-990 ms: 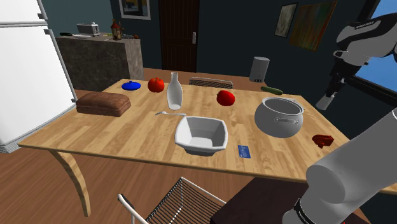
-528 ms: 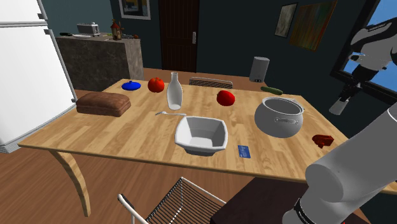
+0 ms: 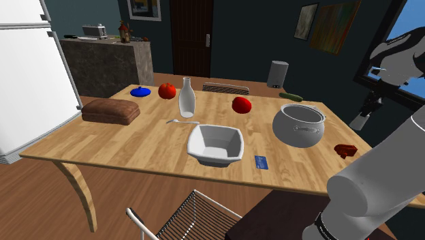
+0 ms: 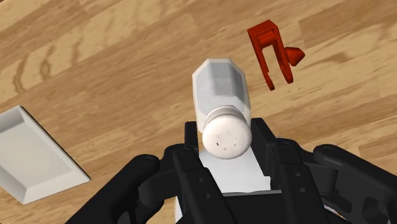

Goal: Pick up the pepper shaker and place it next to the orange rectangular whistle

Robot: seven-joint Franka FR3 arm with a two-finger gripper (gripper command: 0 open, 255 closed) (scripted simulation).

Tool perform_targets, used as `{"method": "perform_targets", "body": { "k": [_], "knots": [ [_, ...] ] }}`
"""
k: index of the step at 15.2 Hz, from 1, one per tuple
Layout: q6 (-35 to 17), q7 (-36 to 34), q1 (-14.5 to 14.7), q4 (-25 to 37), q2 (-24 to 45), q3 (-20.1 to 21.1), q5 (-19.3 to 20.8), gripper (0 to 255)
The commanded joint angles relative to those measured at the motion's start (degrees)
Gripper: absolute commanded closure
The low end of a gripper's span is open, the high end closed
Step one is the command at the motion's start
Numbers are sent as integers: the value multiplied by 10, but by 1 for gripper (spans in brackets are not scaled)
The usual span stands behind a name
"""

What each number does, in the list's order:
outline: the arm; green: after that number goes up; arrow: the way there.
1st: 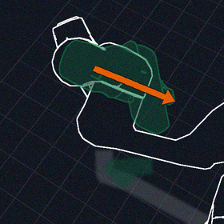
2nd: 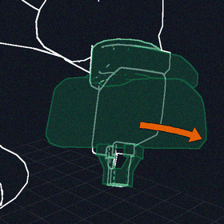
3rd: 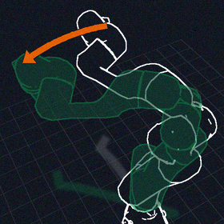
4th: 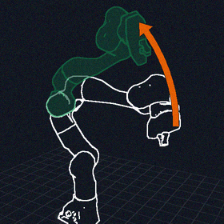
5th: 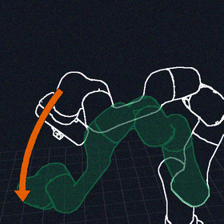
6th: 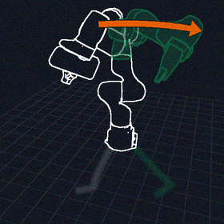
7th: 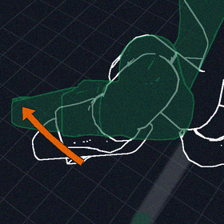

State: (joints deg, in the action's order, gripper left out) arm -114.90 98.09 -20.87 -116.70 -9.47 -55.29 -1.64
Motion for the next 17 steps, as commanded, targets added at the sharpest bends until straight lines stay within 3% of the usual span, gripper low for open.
{"method": "perform_targets", "body": {
  "k": [1, 9, 17],
  "knots": [
    [-16, 4, 1, -13, 5, -3, -5, 255],
    [-74, 34, 6, -55, 36, -19, -36, 255],
    [-129, 81, 11, -88, 84, -33, -91, 255]
  ]
}}
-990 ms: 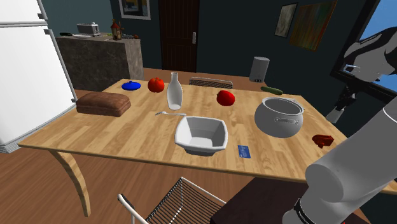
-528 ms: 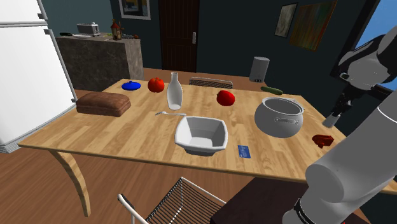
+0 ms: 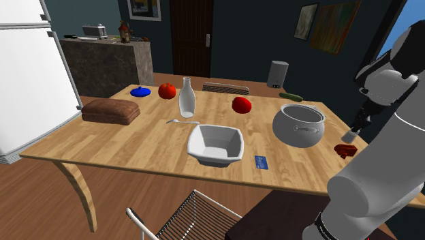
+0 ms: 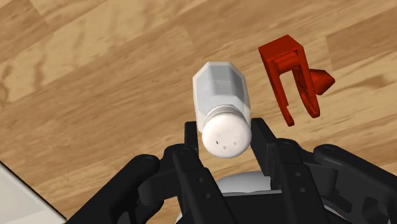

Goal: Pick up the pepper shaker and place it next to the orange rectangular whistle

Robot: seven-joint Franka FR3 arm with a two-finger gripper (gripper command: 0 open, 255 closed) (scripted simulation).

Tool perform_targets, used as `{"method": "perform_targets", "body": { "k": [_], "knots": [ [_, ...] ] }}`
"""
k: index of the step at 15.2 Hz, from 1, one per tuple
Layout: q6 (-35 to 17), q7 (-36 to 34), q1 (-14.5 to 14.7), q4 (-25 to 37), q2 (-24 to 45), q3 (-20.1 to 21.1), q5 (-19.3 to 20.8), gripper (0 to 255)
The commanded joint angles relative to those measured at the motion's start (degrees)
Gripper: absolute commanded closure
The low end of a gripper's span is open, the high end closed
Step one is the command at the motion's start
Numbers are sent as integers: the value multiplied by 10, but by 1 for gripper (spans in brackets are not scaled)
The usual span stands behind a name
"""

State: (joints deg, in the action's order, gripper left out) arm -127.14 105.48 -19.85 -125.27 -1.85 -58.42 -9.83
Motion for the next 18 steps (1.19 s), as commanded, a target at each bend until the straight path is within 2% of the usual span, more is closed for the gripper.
{"method": "perform_targets", "body": {
  "k": [1, 4, 12, 13, 18],
  "knots": [
    [-13, 14, 1, -6, 15, -2, -18, 255],
    [-32, 40, -1, -16, 40, -3, -51, 255],
    [-32, 40, -2, -17, 40, -2, -50, 255],
    [-32, 40, -2, -17, 40, -2, -50, 0],
    [-32, 40, -2, -17, 40, -2, -50, 0]
  ]
}}
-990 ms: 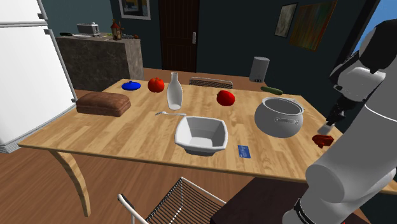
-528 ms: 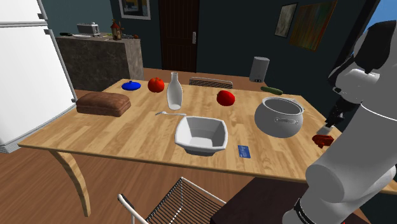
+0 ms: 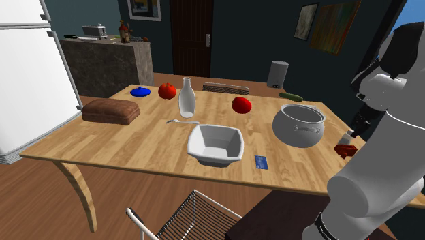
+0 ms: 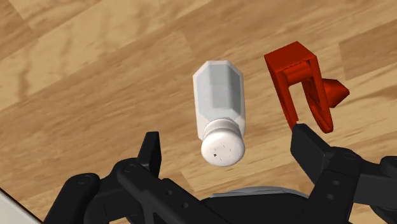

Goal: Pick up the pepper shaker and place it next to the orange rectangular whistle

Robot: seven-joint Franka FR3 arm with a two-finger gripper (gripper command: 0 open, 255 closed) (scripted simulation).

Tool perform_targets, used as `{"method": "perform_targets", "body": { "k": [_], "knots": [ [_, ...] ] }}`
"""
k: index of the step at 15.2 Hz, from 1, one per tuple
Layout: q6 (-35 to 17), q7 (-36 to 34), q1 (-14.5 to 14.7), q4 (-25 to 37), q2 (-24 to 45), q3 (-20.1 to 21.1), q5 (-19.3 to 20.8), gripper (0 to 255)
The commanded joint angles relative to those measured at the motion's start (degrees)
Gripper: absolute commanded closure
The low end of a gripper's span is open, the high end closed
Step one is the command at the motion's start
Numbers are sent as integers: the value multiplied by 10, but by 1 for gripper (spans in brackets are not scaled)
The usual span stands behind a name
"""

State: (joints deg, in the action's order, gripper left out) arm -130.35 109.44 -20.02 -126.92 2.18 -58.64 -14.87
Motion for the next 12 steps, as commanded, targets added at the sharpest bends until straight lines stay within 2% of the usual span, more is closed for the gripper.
{"method": "perform_targets", "body": {
  "k": [1, 4, 12],
  "knots": [
    [14, -19, 2, 6, -22, -3, 27, 0],
    [59, -63, 1, 29, -75, 1, 89, 0],
    [60, -63, -2, 29, -74, 3, 89, 0]
  ]
}}
